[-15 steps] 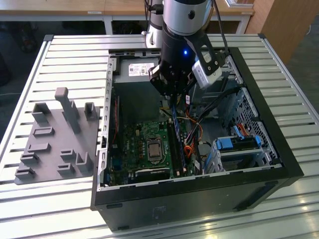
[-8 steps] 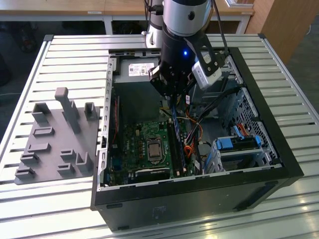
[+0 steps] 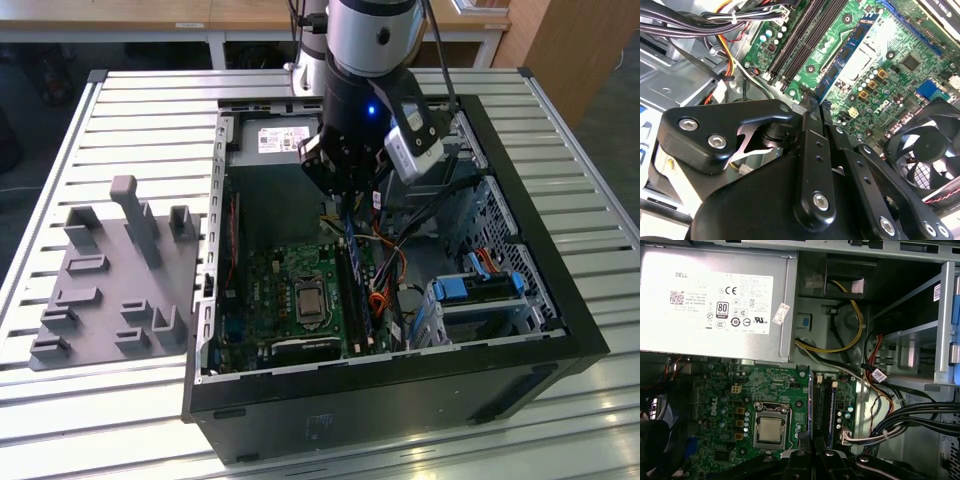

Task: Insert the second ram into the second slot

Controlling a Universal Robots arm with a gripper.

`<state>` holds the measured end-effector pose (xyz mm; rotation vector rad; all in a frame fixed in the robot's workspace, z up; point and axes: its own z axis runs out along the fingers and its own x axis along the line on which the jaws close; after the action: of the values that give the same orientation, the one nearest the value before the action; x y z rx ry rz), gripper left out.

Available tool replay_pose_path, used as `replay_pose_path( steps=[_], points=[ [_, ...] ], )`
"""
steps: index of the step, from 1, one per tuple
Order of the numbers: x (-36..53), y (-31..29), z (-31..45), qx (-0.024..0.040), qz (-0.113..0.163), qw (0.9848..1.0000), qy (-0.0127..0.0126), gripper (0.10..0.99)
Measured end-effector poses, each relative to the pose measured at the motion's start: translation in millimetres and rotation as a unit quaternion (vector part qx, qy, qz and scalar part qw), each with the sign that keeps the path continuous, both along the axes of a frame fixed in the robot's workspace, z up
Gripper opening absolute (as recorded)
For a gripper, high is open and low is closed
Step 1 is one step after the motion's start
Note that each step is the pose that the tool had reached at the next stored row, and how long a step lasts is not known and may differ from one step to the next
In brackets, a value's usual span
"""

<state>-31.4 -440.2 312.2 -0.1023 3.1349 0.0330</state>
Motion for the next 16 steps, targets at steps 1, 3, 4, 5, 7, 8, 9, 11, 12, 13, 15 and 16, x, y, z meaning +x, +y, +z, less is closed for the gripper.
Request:
replay_pose_path(
  steps=[1, 3, 4, 5, 7, 8, 9, 11, 12, 13, 15, 16],
  points=[
    [0.0, 0.0, -0.3, 0.0000, 0.000, 1.0000, 0.0000, 0.137],
    [0.0, 0.0, -0.7, 0.0000, 0.000, 1.0000, 0.0000, 0.137],
    [0.0, 0.0, -0.9, 0.0000, 0.000, 1.0000, 0.0000, 0.137],
    [0.0, 0.0, -1.1, -0.0001, 0.000, 1.0000, 0.0000, 0.137],
    [0.0, 0.0, -1.6, 0.0000, 0.000, 1.0000, 0.0000, 0.137],
    [0.0, 0.0, -1.8, 0.0000, 0.000, 1.0000, 0.0000, 0.137],
    [0.0, 0.0, -2.1, 0.0000, 0.000, 1.0000, 0.0000, 0.137],
    [0.0, 0.0, -2.5, -0.0001, 0.000, 1.0000, 0.0000, 0.137],
    [0.0, 0.0, -2.8, -0.0001, 0.000, 1.0000, 0.0000, 0.137],
    [0.0, 0.0, -3.0, -0.0001, 0.000, 1.0000, 0.0000, 0.137],
    [0.0, 0.0, -3.5, -0.0001, 0.000, 1.0000, 0.0000, 0.137],
    [0.0, 0.0, -3.7, -0.0001, 0.000, 1.0000, 0.0000, 0.137]
  ],
)
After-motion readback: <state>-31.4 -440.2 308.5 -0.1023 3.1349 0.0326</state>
